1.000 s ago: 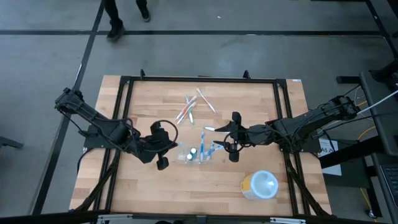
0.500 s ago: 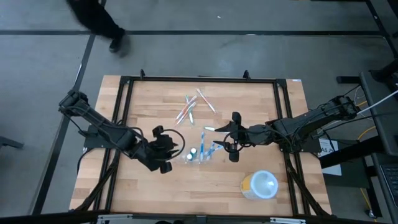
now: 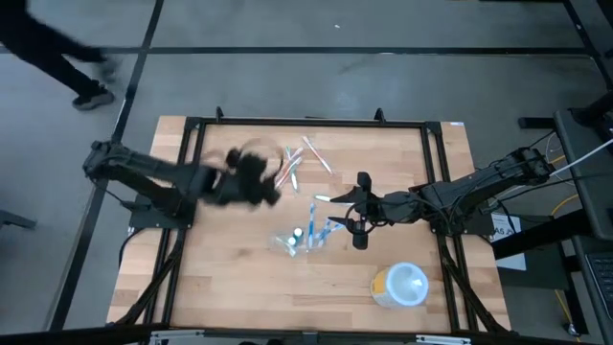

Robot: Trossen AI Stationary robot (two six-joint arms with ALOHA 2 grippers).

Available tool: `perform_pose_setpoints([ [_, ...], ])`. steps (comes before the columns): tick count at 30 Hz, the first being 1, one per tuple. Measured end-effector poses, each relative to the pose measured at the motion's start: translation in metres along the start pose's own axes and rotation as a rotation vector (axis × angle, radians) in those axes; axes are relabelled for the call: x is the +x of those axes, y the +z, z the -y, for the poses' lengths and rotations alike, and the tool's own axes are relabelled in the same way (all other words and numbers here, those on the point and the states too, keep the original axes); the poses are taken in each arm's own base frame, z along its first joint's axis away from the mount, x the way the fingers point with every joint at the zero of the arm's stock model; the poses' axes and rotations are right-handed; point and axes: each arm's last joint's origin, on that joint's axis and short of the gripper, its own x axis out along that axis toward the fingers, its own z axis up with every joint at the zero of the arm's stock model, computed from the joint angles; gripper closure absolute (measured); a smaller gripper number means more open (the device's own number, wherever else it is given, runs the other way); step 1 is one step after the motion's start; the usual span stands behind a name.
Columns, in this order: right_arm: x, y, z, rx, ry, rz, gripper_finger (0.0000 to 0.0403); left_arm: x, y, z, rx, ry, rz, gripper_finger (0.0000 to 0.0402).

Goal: Pick & Place toothbrushing station
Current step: Put the green toothbrush into the transparent organizer

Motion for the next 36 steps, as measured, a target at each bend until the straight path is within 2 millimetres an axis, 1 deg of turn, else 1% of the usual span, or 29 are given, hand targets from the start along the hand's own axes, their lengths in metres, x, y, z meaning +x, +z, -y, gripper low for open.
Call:
perform_pose_setpoints([
  [2,0.0,0.001,0.0,-0.01,0.001,0.009,0.0184,0.028,0.013,-0.021,-0.017,0.027,-0.072,0.0198],
  [4,0.0,0.001,0.0,-0.014,0.002,0.012,0.0184,0.055,0.028,-0.044,-0.071,-0.016,-0.117,0.021],
  [6,0.0,0.001,0.0,-0.02,0.002,0.012,0.0184,0.08,0.044,-0.068,-0.148,-0.099,-0.11,0.022],
  [9,0.0,0.001,0.001,-0.032,-0.001,0.012,0.0184,0.109,0.066,-0.107,-0.291,-0.225,-0.041,0.0232],
  [11,0.001,0.001,0.001,-0.032,-0.004,0.012,0.0184,0.125,0.073,-0.13,-0.35,-0.277,-0.008,0.0239],
  [12,0.001,0.001,0.002,-0.032,-0.005,0.012,0.0184,0.132,0.072,-0.14,-0.376,-0.281,-0.018,0.0242],
  [14,0.001,0.001,0.002,-0.032,-0.006,0.01,0.0184,0.147,0.067,-0.153,-0.409,-0.27,-0.063,0.0245],
  [17,0.001,0.001,0.002,-0.023,-0.006,0.005,0.0184,0.169,0.052,-0.161,-0.43,-0.26,-0.169,0.0246],
  [20,0.001,0.001,0.002,-0.005,-0.005,0.004,0.0184,0.193,0.038,-0.162,-0.473,-0.231,-0.249,0.0247],
  [25,0.004,-0.002,0.0,0.038,-0.007,-0.013,0.0184,0.233,0.025,-0.162,-0.499,-0.168,-0.37,0.0247],
  [27,0.005,-0.003,0.0,0.053,-0.007,-0.014,0.0184,0.249,0.023,-0.162,-0.501,-0.151,-0.419,0.0247],
  [31,0.005,-0.005,-0.001,0.067,-0.007,-0.029,0.0184,0.273,0.026,-0.16,-0.494,-0.122,-0.496,0.0247],
  [34,0.004,-0.007,-0.002,0.067,-0.005,-0.045,0.0184,0.288,0.02,-0.158,-0.488,-0.081,-0.615,0.0247],
  [36,0.004,-0.007,-0.003,0.062,-0.001,-0.05,0.0184,0.293,0.016,-0.158,-0.461,-0.031,-0.705,0.0247],
])
